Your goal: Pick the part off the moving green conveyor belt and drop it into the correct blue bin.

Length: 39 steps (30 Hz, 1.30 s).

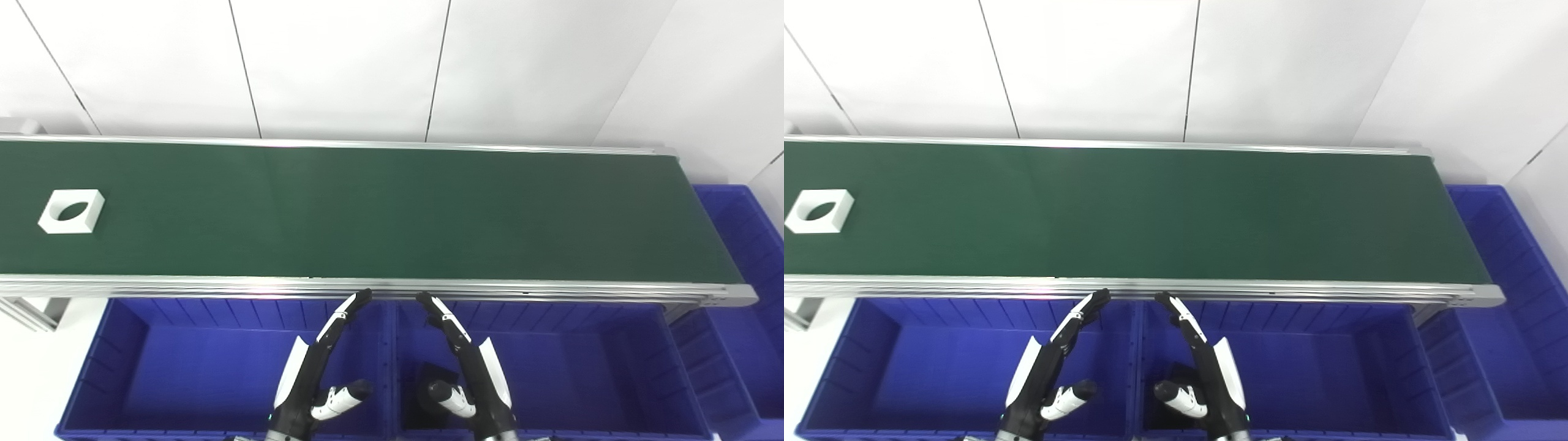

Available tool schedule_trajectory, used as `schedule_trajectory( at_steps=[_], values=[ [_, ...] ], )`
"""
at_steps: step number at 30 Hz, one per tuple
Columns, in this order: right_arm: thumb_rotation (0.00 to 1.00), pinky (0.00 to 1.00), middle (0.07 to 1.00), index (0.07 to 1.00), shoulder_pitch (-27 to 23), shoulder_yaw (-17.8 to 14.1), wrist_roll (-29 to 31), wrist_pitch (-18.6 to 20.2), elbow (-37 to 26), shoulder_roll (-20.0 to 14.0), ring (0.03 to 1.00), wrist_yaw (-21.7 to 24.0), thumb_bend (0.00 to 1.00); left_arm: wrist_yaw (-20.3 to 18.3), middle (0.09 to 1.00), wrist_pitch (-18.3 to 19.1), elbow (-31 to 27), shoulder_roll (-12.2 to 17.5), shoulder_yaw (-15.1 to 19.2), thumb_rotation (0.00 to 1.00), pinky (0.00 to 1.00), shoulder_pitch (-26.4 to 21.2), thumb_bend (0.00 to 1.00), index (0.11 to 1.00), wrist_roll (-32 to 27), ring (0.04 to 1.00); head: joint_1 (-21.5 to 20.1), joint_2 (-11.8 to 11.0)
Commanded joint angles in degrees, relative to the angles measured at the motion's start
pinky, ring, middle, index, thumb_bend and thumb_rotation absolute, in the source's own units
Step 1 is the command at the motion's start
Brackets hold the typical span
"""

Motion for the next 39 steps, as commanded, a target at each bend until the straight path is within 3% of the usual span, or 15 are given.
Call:
schedule_trajectory(
  at_steps=[1,31,35,39],
  values=[
    [0.98,0.89,0.934,0.895,-0.6,0.1,0.3,-2.8,-1.0,0.2,0.927,-0.6,0.89,0.3,0.911,-1.9,-1.0,-0.2,0.1,0.93,0.91,-0.8,0.87,0.904,0.2,0.925,0.0,0.0],
    [1.0,0.88,0.934,0.908,-1.2,1.0,0.0,-2.9,-0.3,-0.4,0.917,-2.6,0.89,1.9,0.908,-1.9,0.2,-0.2,-0.8,0.92,0.91,-1.5,0.86,0.901,0.2,0.921,0.7,-0.7],
    [1.0,0.87,0.934,0.903,-1.4,0.9,1.3,-2.9,0.4,-0.4,0.92,-2.1,0.91,2.1,0.907,-1.9,1.1,-0.2,-1.2,0.92,0.91,-1.9,0.84,0.902,-0.1,0.917,2.4,-1.8],
    [1.0,0.86,0.936,0.904,-1.9,1.5,0.8,-2.9,1.9,-1.0,0.912,-3.6,0.93,2.3,0.899,-1.9,3.2,-0.9,-2.0,0.89,0.88,-2.6,0.85,0.892,-1.2,0.902,6.0,-4.5]
  ],
)
